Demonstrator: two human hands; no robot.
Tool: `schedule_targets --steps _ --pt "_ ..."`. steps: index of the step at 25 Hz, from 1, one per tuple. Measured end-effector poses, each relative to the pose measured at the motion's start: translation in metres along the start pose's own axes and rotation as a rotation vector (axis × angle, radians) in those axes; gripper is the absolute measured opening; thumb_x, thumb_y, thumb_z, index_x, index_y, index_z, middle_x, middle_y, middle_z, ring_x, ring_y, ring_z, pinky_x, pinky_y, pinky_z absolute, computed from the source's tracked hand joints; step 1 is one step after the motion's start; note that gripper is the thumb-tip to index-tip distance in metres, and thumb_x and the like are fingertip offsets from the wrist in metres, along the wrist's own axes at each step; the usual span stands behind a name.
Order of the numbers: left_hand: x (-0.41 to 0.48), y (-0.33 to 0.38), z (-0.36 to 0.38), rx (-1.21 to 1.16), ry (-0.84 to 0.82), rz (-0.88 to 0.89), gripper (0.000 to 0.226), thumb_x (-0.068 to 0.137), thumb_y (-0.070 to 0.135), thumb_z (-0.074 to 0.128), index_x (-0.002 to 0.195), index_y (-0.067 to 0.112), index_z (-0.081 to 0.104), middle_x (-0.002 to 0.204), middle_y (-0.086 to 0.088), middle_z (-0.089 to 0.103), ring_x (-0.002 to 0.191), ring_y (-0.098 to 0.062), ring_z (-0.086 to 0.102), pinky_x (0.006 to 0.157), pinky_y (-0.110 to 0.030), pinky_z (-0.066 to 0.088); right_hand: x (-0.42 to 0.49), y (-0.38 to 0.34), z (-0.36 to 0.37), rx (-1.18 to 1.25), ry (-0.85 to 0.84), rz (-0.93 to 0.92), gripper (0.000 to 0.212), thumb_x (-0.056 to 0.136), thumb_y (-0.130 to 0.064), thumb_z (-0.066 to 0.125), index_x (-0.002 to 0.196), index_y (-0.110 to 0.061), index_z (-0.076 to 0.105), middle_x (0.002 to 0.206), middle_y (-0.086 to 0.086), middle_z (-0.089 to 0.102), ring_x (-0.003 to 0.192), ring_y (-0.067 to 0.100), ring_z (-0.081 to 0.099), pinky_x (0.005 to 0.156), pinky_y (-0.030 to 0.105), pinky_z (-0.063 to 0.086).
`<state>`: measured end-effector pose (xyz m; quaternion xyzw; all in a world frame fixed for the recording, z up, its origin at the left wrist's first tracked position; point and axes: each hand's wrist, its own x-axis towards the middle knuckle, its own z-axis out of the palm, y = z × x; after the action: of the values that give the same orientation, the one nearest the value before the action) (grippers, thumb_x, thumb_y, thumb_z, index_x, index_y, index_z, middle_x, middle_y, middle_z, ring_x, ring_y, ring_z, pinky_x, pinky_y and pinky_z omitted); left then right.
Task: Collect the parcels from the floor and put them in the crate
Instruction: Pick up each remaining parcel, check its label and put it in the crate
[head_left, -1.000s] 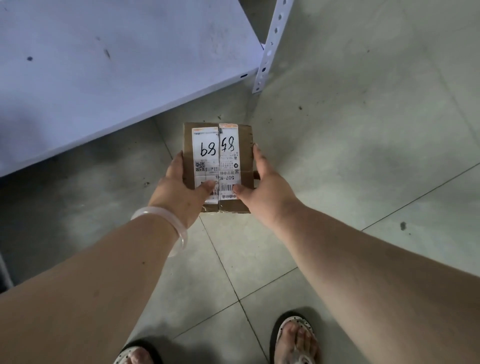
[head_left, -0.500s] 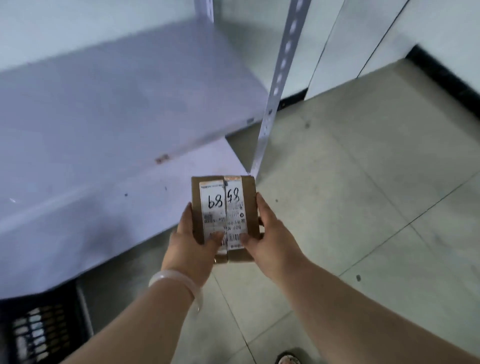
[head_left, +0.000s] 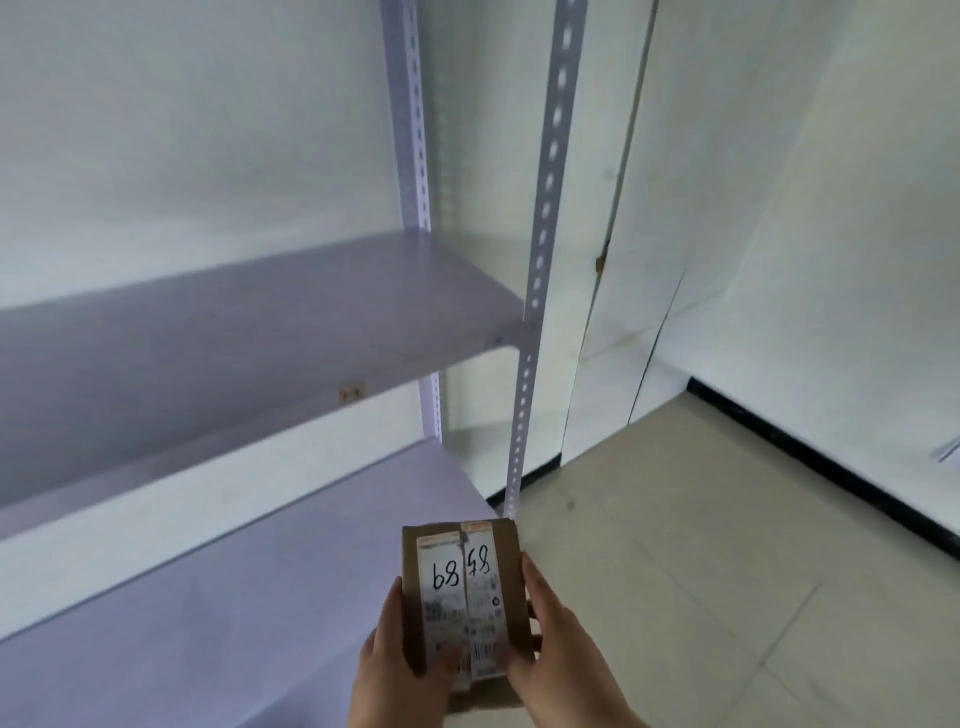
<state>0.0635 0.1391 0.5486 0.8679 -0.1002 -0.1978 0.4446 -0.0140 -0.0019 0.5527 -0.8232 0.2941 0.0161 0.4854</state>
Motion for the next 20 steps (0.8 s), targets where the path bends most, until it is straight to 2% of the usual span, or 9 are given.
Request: schedule_targets --steps 4,9,12,13,15,20 --pt "-0.031 0.065 -0.047 -0.038 0.044 0.085 0.071 0.077 0.022 0.070 0.138 0.034 0.036 0.114 0.007 0.064 0.098 -0.015 0.064 0.086 -0.033 0.055 -0.039 -0.062 -0.037 -0.024 0.074 -0.057 0.090 0.083 -0.038 0.064 0.145 -0.054 0.000 0.124 -0.013 0.053 0.110 0.005 0.057 0.097 0.022 0.045" --pt "-0.067 0.111 -0.083 -0.100 0.101 0.145 0.064 0.080 0.014 0.063 0.134 0.039 0.040 0.113 0.005 0.061 0.098 -0.021 0.064 0.076 -0.037 0.059 -0.072 -0.113 -0.068 -0.031 0.109 -0.154 0.088 0.085 -0.029 0.062 0.143 -0.057 0.002 0.123 -0.013 0.053 0.103 0.007 0.061 0.087 0.029 0.056" --pt "-0.098 0.138 -0.099 -0.141 0.171 0.184 0.058 0.085 0.004 0.058 0.134 0.031 0.042 0.110 0.003 0.061 0.096 -0.022 0.063 0.054 -0.018 0.055 -0.095 -0.142 -0.088 -0.022 0.116 -0.250 0.083 0.087 -0.026 0.061 0.144 -0.054 0.007 0.115 -0.017 0.051 0.100 0.007 0.060 0.085 0.027 0.056" --pt "-0.108 0.146 -0.104 -0.152 0.194 0.197 0.058 0.085 0.003 0.058 0.134 0.030 0.042 0.112 0.002 0.061 0.096 -0.022 0.062 0.051 -0.016 0.053 -0.104 -0.150 -0.094 -0.012 0.125 -0.283 0.082 0.087 -0.028 0.061 0.143 -0.055 0.008 0.116 -0.017 0.050 0.101 0.009 0.060 0.086 0.029 0.056" --pt "-0.131 0.163 -0.114 -0.192 0.248 0.224 0.057 0.086 0.006 0.061 0.134 0.028 0.041 0.115 0.000 0.061 0.096 -0.022 0.062 0.054 -0.018 0.054 -0.124 -0.165 -0.102 -0.004 0.146 -0.341 0.078 0.087 -0.032 0.061 0.141 -0.056 0.011 0.121 -0.015 0.050 0.104 0.010 0.058 0.090 0.032 0.055" --pt "-0.190 0.190 -0.149 -0.272 0.419 0.249 0.052 0.082 0.009 0.065 0.129 0.021 0.046 0.109 -0.004 0.064 0.091 -0.025 0.064 0.056 -0.021 0.052 -0.175 -0.209 -0.113 0.068 0.133 -0.467 0.071 0.084 -0.032 0.064 0.136 -0.056 0.022 0.117 -0.010 0.051 0.096 0.009 0.056 0.092 0.033 0.054"
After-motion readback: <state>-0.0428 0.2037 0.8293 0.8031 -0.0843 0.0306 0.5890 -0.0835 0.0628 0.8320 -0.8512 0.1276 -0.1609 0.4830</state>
